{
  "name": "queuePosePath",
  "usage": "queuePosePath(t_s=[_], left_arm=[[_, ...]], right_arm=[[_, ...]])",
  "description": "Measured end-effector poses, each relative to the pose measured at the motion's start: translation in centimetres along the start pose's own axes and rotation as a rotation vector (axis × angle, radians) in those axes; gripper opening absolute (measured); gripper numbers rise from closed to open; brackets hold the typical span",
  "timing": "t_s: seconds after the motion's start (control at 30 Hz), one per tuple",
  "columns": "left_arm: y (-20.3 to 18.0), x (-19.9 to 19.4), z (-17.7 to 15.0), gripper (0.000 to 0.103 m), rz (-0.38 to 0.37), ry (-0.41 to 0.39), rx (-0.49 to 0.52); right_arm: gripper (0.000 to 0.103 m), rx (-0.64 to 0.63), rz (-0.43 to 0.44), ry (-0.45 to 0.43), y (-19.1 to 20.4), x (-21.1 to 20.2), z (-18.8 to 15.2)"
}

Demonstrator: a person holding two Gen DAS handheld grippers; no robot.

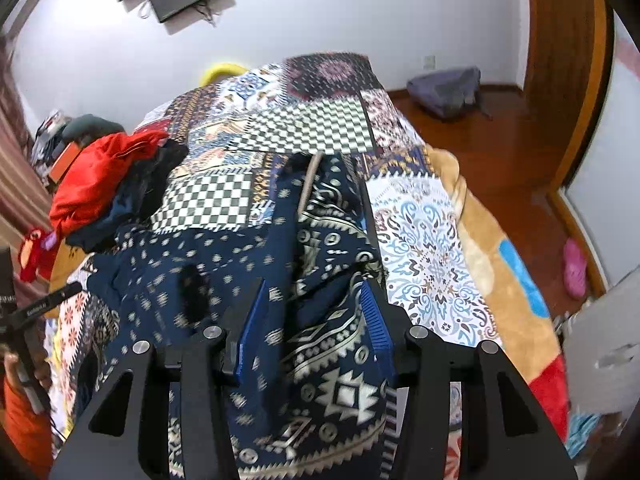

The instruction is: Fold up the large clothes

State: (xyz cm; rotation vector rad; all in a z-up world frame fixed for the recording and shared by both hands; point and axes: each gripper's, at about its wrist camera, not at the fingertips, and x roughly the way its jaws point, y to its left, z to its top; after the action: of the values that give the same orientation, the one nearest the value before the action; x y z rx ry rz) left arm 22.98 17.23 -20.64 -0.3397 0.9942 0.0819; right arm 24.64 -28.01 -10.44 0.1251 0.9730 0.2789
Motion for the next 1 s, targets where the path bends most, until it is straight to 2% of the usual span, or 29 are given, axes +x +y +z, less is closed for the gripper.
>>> queuePosePath(t_s=[0.17, 0.37, 0.53, 0.7, 0.8, 0.87, 0.9, 1.0], left_arm=[[1.8, 3.3, 0.1, 0.07, -0.085, 0.085, -0.104], [2.6, 6.4, 0.8, 0.07, -0.152, 0.126, -0.192], [1.7, 7.3, 2.0, 0.076, -0.142, 0.113, -0.17], [0.4, 7.9, 2.3, 0.077, -0.142, 0.105, -0.138], [-0.5, 8.4, 2.3, 0.077, -0.114, 0.109, -0.132], [-1.7, 8.5, 2.4, 0.066, -0.063, 0.11, -0.064], [-2.5, 8.5, 2.3, 0.058, -0.053, 0.111, -0.024], [-4.3, 8.4, 2.0, 0.045, -0.039, 0.105, 0.035]], right_arm=[[0.044, 0.058, 0.016, 0.065, -2.0, 2.4, 0.4], [0.044, 0.05, 0.031, 0.108, -3.1, 4.2, 0.9], [0.044, 0.061, 0.093, 0.133, -3.5, 5.5, 1.9], [0.044, 0.079, 0.152, 0.169, -3.2, 6.8, 2.6], [0.045, 0.094, 0.183, 0.191, -3.1, 7.8, 2.9], [0.046, 0.108, 0.192, 0.201, -3.2, 8.2, 3.1], [0.046, 0.113, 0.196, 0.204, -3.2, 8.3, 3.3], [0.046, 0.108, 0.203, 0.205, -3.1, 8.5, 3.4]])
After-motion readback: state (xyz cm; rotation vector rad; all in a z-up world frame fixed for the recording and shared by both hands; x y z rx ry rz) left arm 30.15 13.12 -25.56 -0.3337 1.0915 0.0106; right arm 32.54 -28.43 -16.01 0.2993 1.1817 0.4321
